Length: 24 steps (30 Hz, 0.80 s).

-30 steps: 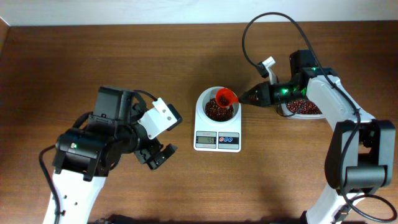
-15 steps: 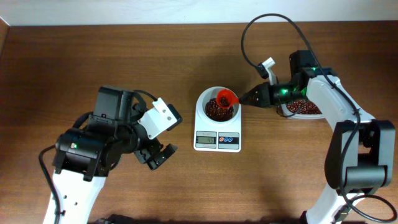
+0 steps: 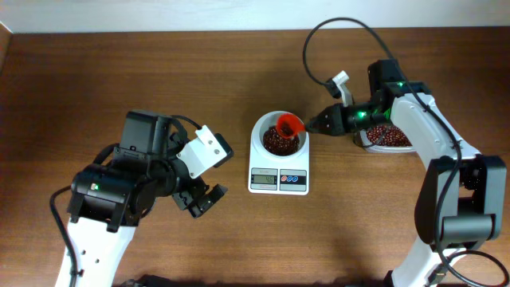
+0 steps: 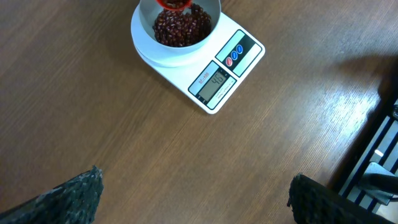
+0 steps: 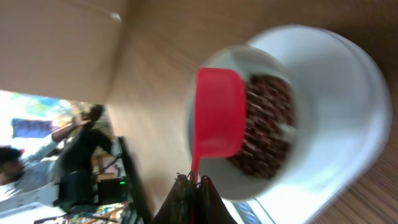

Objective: Scoop and weigh 50g on scale
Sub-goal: 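Hold the scoop over the bowl with right gripper, shaking out beans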

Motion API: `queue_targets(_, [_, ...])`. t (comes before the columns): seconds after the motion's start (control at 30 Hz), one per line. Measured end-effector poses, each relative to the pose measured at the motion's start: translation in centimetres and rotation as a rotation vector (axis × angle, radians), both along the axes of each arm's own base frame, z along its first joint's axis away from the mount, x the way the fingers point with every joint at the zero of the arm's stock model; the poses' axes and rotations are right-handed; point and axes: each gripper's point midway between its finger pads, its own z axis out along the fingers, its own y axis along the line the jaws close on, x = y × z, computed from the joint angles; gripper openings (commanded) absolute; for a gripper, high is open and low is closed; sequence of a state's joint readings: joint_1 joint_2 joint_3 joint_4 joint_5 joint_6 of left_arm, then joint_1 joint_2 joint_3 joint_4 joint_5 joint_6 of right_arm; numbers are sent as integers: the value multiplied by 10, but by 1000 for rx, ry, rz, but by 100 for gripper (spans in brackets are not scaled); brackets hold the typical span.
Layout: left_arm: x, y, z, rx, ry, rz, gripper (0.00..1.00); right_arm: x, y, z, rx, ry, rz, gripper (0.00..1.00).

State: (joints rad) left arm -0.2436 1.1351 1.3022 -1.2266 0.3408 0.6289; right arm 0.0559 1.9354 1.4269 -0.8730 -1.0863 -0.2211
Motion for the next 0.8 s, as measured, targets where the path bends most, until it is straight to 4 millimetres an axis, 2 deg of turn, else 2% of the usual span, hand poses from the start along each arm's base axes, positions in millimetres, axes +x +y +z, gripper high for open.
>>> queue_targets(0.03, [0, 0, 0, 0, 0, 0, 99, 0, 0, 3, -2, -16, 4, 4])
queue_targets(0.1, [0, 0, 0, 0, 0, 0, 99, 1, -8, -7, -89, 14, -29, 4])
queue_targets(0.23, [0, 0, 0, 0, 0, 0, 99, 1, -12, -12, -126, 32, -45, 4])
queue_targets(0.3, [0, 0, 0, 0, 0, 0, 99, 1, -10, -9, -102, 34, -40, 4])
queue_targets(0.37, [0, 0, 0, 0, 0, 0, 99, -3, -1, 7, 1, 2, 0, 4])
queue_targets(0.53, [0, 0, 0, 0, 0, 0, 99, -1, -9, -14, -152, 43, -39, 4])
queue_targets(0.8, [0, 0, 0, 0, 0, 0, 99, 6, -5, -4, -180, 12, -37, 4])
